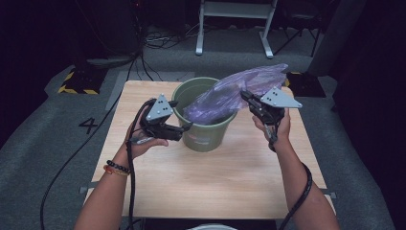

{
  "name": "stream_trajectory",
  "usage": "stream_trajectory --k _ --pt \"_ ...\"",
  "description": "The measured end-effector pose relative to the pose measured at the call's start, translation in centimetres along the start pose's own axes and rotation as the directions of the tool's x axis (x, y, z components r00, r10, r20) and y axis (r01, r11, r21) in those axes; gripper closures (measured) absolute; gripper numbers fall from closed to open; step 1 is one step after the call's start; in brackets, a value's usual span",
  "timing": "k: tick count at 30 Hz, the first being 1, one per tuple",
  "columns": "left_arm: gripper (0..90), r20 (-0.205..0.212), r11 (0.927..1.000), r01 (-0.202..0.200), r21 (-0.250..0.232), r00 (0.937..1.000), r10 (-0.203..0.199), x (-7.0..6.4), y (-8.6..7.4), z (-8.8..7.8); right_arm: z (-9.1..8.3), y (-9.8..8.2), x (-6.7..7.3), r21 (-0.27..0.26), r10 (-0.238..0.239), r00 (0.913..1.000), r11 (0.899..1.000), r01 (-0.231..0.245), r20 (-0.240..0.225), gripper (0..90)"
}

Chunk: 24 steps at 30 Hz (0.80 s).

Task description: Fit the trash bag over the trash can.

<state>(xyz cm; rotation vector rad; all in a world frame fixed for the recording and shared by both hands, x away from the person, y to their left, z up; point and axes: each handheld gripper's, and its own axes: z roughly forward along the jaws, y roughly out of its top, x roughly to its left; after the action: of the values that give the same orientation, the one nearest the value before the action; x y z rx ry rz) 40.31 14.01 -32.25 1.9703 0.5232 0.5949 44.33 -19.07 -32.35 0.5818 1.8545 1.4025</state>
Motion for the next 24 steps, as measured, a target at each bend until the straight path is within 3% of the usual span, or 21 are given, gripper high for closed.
stream_trajectory --k 11,15,18,20,22,23,24 --pt "16.5 0.036 0.9984 -0.048 0.028 0.9983 0.047 -0.3 2.6 4.1 0.0 -0.2 1.6 -0.004 -0.056 0.9944 0.998 0.056 -0.090 88.5" --pt "20.2 0.022 0.9982 -0.049 0.036 0.9986 0.048 -0.3 3.1 4.8 -0.2 -0.3 1.8 -0.007 -0.066 0.9927 0.998 0.066 -0.101 88.5" --pt "33.1 0.014 0.9989 -0.043 0.015 0.9990 0.043 -0.2 3.3 5.6 -0.3 -0.5 2.1 -0.010 -0.072 0.9907 0.997 0.072 -0.115 88.5" --pt "37.4 0.017 0.9991 -0.039 0.017 0.9991 0.039 -0.2 3.3 5.8 -0.4 -0.5 2.3 -0.013 -0.078 0.9889 0.997 0.077 -0.126 88.3" --pt "48.2 0.007 0.9989 -0.037 0.030 0.9993 0.037 -0.1 3.4 6.2 -0.4 -0.6 2.4 -0.013 -0.082 0.9882 0.997 0.081 -0.130 88.2" --pt "48.2 0.016 0.9989 -0.039 0.027 0.9991 0.038 -0.1 3.5 6.3 -0.5 -0.6 2.5 -0.016 -0.084 0.9873 0.996 0.083 -0.135 88.0" --pt "59.3 0.034 0.9992 -0.037 0.017 0.9987 0.037 0.0 3.5 6.5 -0.6 -0.5 2.7 -0.018 -0.095 0.9847 0.995 0.093 -0.146 87.7"
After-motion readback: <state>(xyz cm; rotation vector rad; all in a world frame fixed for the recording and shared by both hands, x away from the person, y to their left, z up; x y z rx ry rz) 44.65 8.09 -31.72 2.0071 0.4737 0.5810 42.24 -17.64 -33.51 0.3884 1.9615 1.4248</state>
